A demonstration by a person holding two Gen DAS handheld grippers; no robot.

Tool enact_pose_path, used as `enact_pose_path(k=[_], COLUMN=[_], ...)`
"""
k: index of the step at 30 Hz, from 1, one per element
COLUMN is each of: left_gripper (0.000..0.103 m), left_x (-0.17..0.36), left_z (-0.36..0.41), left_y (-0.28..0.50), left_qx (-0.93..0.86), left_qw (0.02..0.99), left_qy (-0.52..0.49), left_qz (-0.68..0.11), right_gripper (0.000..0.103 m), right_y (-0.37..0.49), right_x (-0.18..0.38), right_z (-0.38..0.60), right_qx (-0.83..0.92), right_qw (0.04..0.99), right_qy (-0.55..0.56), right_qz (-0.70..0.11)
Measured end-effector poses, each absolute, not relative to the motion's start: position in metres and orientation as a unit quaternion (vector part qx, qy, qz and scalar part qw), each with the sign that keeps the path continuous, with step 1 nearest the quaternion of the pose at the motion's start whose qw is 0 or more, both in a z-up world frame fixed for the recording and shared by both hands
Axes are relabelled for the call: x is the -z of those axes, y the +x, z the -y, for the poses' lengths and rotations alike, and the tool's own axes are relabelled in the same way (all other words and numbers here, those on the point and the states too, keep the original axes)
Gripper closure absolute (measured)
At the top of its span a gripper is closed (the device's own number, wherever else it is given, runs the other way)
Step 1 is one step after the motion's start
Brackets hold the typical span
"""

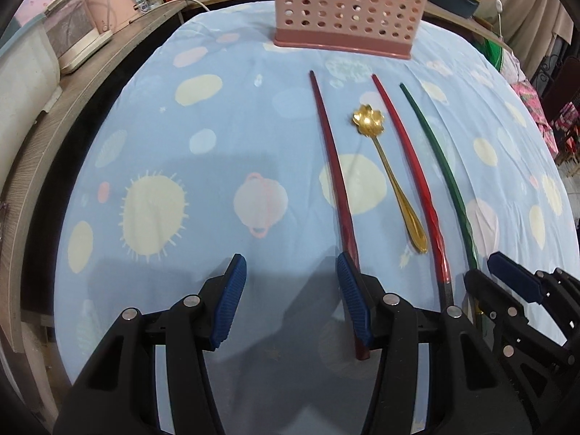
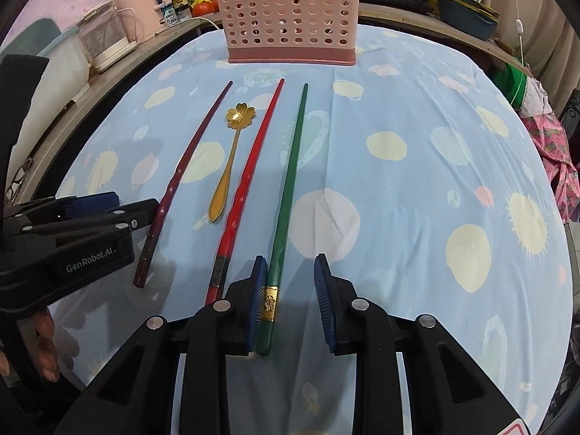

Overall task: Organize utensils
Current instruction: 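Grasp the other green chopstick with right gripper while left gripper grasps a dark red chopstick, then carry both chopsticks into the pink holder and open both grippers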

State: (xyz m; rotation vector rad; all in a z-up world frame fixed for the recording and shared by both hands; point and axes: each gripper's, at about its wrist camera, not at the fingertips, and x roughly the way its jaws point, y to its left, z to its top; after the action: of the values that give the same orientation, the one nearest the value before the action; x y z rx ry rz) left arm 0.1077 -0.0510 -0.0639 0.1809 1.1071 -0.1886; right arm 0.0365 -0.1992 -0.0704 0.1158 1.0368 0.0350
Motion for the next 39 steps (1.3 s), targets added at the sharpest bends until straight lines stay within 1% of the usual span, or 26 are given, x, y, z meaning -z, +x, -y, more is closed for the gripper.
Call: enact_pose_path(k=[2,4,11,13,23,24,26,31,33,34,35,36,37,38,39], left_gripper=[0.053,0.053,0.052,0.05,0.05,0.049,0.04,0.041,0.043,0.045,0.052,0.057,0.07,0.087,0.095], left_x=[0.064,0.065,0.063,0.063,0.054,0.052,0.05,0.06,0.065,0.065,0.064,0.064,0.063,0.062,0.061], left_z=[0.052,0.051,0.049,0.049,0.045,0.045,0.048,0.057,0.057,0.056,0.056,0.055,0.054,0.052,0.05], left_y=[0.107,0.108,0.106,0.106,0.104,0.103,0.101,0.1,0.101,0.1,0.1,0.1,0.099,0.099,0.1], left_qx=[0.089,0.089,0.096,0.099,0.109,0.113,0.12,0.128,0.126,0.125,0.126,0.127,0.13,0.134,0.141], left_qw=[0.843,0.843,0.842,0.841,0.846,0.848,0.849,0.836,0.831,0.831,0.832,0.833,0.834,0.834,0.832], left_qy=[0.09,0.089,0.079,0.076,0.055,0.052,0.054,0.072,0.072,0.073,0.072,0.07,0.067,0.062,0.055], left_qz=[-0.522,-0.523,-0.525,-0.526,-0.518,-0.516,-0.511,-0.529,-0.538,-0.537,-0.535,-0.534,-0.532,-0.532,-0.535], right_gripper=[0.08,0.087,0.095,0.095,0.095,0.095,0.095,0.095,0.095,0.095,0.095,0.095,0.095,0.095,0.096], right_y=[0.036,0.035,0.034,0.034,0.035,0.035,0.035,0.035,0.035,0.035,0.034,0.034,0.034,0.034,0.034], right_x=[0.07,0.071,0.07,0.071,0.07,0.07,0.071,0.071,0.071,0.071,0.071,0.071,0.071,0.071,0.07], right_z=[0.198,0.198,0.196,0.197,0.198,0.198,0.199,0.2,0.2,0.2,0.2,0.2,0.2,0.201,0.201], right_qx=[-0.017,-0.018,-0.021,-0.021,-0.02,-0.02,-0.019,-0.02,-0.02,-0.019,-0.019,-0.019,-0.019,-0.02,-0.019], right_qw=[0.867,0.868,0.868,0.868,0.868,0.868,0.867,0.867,0.867,0.867,0.867,0.868,0.867,0.868,0.868], right_qy=[0.054,0.055,0.052,0.055,0.059,0.061,0.065,0.067,0.068,0.068,0.068,0.068,0.068,0.068,0.069], right_qz=[-0.494,-0.494,-0.494,-0.494,-0.493,-0.493,-0.493,-0.493,-0.493,-0.493,-0.492,-0.492,-0.492,-0.492,-0.491])
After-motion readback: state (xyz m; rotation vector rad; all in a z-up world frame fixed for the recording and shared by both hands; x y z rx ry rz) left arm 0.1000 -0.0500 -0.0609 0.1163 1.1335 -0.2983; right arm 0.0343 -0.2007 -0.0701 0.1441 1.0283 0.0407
